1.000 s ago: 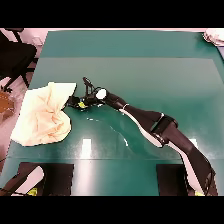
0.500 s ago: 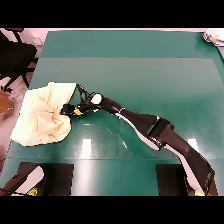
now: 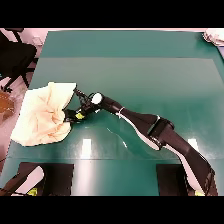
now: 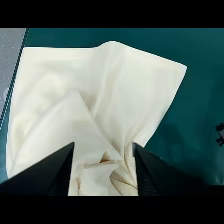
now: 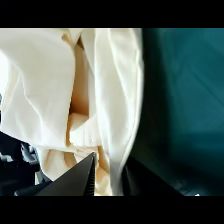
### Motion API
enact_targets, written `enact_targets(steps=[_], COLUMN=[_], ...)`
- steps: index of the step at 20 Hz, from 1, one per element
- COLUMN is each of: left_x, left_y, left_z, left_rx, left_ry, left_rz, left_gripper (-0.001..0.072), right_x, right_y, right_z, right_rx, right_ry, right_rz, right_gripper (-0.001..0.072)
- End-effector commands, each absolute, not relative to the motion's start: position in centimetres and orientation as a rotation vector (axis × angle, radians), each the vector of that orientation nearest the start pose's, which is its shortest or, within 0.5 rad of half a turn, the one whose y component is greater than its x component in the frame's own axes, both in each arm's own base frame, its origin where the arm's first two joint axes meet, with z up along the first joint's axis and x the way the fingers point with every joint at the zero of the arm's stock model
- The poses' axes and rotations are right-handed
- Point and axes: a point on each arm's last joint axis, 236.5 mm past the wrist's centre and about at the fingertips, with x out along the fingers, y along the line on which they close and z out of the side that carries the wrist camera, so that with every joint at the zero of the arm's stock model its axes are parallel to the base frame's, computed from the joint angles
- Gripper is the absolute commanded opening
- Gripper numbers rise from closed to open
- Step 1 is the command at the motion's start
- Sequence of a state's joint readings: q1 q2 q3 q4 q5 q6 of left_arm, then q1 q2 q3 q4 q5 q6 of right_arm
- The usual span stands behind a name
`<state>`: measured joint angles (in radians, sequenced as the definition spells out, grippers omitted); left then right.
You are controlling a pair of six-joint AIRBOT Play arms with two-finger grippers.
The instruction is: Fold the shirts.
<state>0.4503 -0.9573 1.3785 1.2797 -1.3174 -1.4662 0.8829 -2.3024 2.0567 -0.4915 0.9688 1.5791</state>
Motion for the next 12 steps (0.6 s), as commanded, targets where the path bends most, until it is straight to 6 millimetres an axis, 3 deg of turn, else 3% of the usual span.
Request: enact_targets(steps=[1, 2, 3, 4, 5, 7, 9, 12], left_x=[34.1, 34.1, 34.1, 34.0, 34.0, 34.1, 34.3, 34.7], left_y=[9.2, 9.2, 9.2, 9.2, 9.1, 8.6, 7.4, 5.8], left_z=[20.6, 20.6, 20.6, 20.5, 20.5, 20.6, 20.9, 21.4], left_rx=[-0.289, -0.289, -0.289, -0.289, -0.29, -0.3, -0.309, -0.353], left_ry=[0.831, 0.831, 0.832, 0.837, 0.839, 0.836, 0.828, 0.813], left_rz=[0.146, 0.146, 0.145, 0.144, 0.142, 0.119, 0.064, 0.005], left_gripper=[0.0437, 0.0429, 0.0348, 0.0163, 0.0033, 0.0024, 0.0024, 0.0024], right_x=[24.9, 24.9, 24.9, 25.3, 26.2, 28.8, 32.6, 37.6], right_y=[60.4, 60.5, 60.7, 60.5, 60.4, 59.7, 57.7, 51.1], right_z=[-7.6, -7.5, -7.2, -6.6, -5.5, -1.6, 4.1, 13.4], right_rx=[0.498, 0.503, 0.517, 0.522, 0.527, 0.531, 0.544, 0.507], right_ry=[1.542, 1.539, 1.539, 1.527, 1.496, 1.376, 1.235, 1.055], right_rz=[1.124, 1.124, 1.128, 1.129, 1.139, 1.177, 1.187, 1.169], right_gripper=[0.0139, 0.0026, 0.0023, 0.0023, 0.0023, 0.0023, 0.0023, 0.0023])
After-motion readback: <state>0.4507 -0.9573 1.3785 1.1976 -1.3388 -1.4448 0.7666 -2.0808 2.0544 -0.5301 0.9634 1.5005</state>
